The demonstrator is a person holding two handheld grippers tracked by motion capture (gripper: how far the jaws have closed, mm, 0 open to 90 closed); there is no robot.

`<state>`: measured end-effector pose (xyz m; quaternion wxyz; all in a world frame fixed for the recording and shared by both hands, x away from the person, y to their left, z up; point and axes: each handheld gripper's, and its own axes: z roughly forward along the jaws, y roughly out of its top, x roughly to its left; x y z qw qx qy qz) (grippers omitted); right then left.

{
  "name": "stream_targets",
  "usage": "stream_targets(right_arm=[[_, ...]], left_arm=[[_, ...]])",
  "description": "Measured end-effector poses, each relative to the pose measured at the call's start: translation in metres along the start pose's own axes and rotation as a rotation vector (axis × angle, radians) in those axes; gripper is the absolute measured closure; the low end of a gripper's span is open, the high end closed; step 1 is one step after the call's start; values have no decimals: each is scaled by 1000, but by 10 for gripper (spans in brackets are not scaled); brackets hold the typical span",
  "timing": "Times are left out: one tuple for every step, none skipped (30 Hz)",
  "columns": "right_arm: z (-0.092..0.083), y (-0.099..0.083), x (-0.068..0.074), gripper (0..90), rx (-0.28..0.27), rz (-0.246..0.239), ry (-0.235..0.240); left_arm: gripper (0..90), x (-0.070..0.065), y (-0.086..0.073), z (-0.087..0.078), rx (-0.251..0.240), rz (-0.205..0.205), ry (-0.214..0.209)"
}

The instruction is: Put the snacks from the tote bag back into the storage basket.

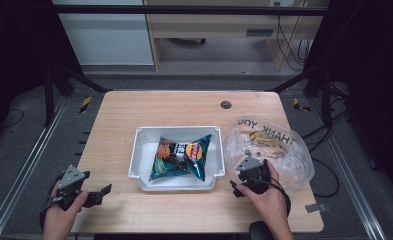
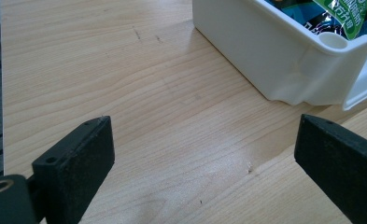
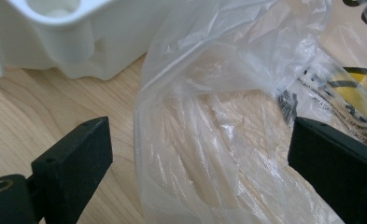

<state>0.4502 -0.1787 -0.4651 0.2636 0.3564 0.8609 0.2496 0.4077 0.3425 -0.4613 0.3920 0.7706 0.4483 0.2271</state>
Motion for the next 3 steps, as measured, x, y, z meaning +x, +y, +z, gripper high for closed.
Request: stream_targets(right_arm=[[1, -1, 1, 69, 1, 5, -5], [2, -1, 1, 69, 6, 10, -12], [3, -2, 2, 69, -3, 13, -16]], left_arm=[[45, 0, 0, 0, 0, 0, 0], [45, 0, 0, 0, 2, 1, 0], [45, 0, 0, 0, 2, 2, 0]])
